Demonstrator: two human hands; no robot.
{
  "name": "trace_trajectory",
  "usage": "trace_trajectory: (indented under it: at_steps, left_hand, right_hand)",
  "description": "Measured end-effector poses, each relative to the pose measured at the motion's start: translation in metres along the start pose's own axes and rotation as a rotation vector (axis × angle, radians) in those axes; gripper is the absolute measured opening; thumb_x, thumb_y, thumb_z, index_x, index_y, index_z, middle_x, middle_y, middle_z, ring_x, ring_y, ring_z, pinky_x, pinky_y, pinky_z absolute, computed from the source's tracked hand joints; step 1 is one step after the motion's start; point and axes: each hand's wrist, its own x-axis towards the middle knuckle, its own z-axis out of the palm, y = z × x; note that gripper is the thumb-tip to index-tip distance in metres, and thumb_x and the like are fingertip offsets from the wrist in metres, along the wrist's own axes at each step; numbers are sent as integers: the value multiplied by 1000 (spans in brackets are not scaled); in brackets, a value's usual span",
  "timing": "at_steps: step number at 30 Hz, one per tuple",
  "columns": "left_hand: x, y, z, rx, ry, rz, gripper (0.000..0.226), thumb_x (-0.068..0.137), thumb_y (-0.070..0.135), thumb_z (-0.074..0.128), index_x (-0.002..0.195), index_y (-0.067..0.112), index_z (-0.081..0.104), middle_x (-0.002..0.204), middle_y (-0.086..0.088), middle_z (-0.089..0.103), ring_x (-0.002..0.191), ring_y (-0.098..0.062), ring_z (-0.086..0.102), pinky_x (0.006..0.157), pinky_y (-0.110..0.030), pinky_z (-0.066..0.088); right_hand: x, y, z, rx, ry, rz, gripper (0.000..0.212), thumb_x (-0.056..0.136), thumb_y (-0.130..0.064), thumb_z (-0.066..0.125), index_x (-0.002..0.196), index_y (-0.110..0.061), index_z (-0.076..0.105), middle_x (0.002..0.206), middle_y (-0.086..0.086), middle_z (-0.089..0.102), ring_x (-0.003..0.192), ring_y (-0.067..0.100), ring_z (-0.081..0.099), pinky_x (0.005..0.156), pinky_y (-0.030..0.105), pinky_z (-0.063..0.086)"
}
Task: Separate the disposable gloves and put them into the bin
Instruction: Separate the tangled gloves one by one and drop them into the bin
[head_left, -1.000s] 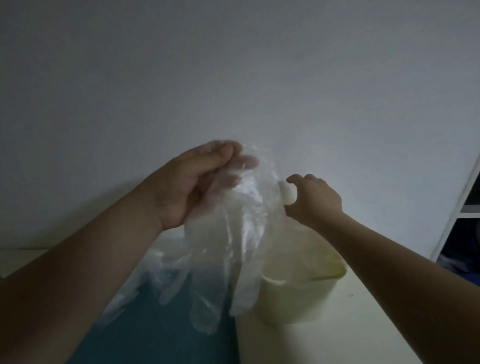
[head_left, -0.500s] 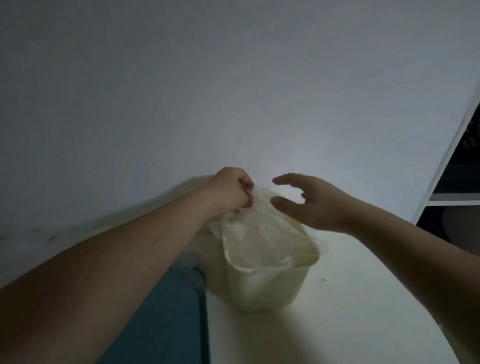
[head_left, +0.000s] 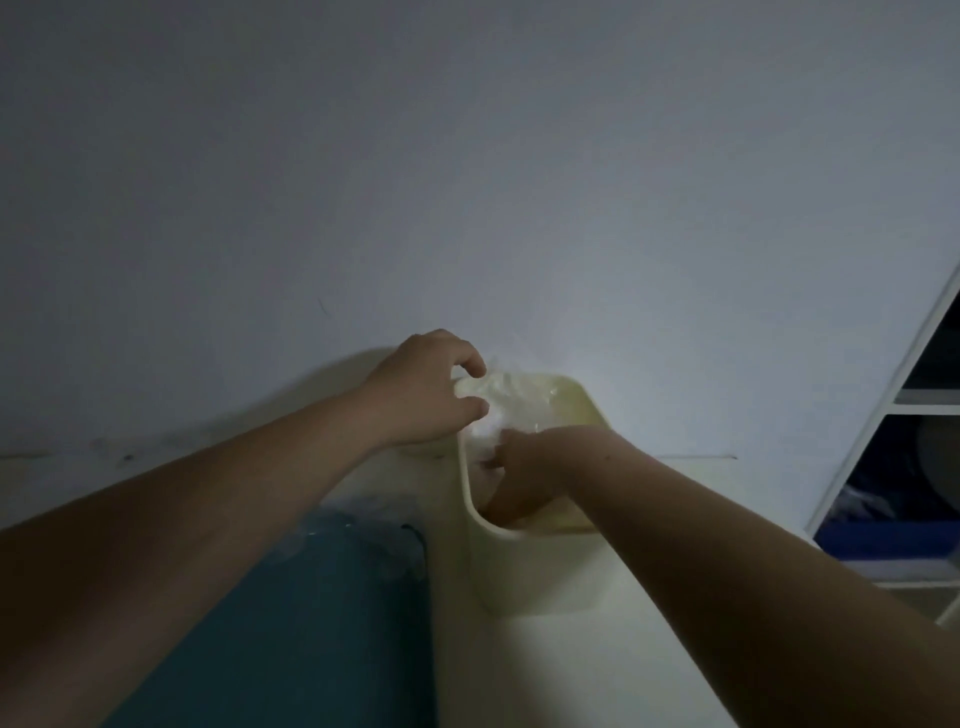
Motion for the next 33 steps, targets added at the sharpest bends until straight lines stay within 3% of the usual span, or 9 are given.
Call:
trace_trajectory:
  at_steps: [5,8,11,15,17,19,24,30,33]
  left_hand:
    - [-16,-14,7,-92,-34,-42,23,95,30,75,117,28,70,133,11,59,122,-10,55,99,-27,42]
    - [-32,-24,7,-158,22,-21,21,97,29,72,118,29,69,135,14,57,122,-6,53,102,-26,43]
    - [-54,-47,13,-149,56,-7,33,98,40,70,128,28,65,138,16,51,127,-5,50,106,-27,42]
    - [-92,-83,42,68,-308,-138,86,81,91,45,149,38,49,164,3,32,154,-27,29,124,-47,31]
    - [-104,-93,58,212,-492,-149,76,93,74,47,160,43,31,173,-2,14,160,-35,11,128,-52,20]
    - [-112,-99,63,259,-522,-76,69,99,59,46,163,43,24,171,-2,21,158,-33,16,126,-52,23]
    - [-136,-109,47,51,-457,-130,25,96,39,49,118,35,62,120,10,62,110,-15,60,100,-36,50]
    - [-153,-132,25,-8,-218,-263,23,88,33,69,83,10,71,82,-6,71,76,-19,67,70,-36,55]
    - [-154,-148,21,39,-166,-322,21,82,30,74,73,13,67,75,-6,68,69,-18,65,61,-36,54]
  right_hand:
    - [17,-6,10,-122,-202,89,65,103,-53,42,162,-31,29,164,6,36,147,31,39,115,48,34]
    - [7,-4,4,-58,-174,93,68,99,-55,52,160,-30,36,159,4,41,143,31,43,113,46,36]
    - [-16,-6,-10,98,-33,83,66,92,-56,65,149,-28,52,143,0,57,118,24,60,103,38,48]
    - [-42,-30,-23,-47,152,103,55,89,-39,61,140,-22,59,136,-2,63,118,23,62,100,37,52]
    - [-55,-57,-25,-124,341,65,39,87,-28,59,125,-21,65,118,-2,68,102,21,67,84,34,55]
    - [-62,-89,-22,-94,515,-38,31,87,-20,55,116,-22,68,111,-2,67,95,21,65,75,31,48]
    - [-45,-136,10,318,482,-248,52,93,-14,51,142,-29,59,137,-2,63,113,18,63,97,34,55]
    - [12,-163,85,400,209,-187,52,85,-10,61,137,-15,55,137,10,58,128,29,55,103,28,45]
    - [32,-161,97,408,241,-196,70,86,-17,65,150,-20,39,151,7,41,145,31,35,120,42,33]
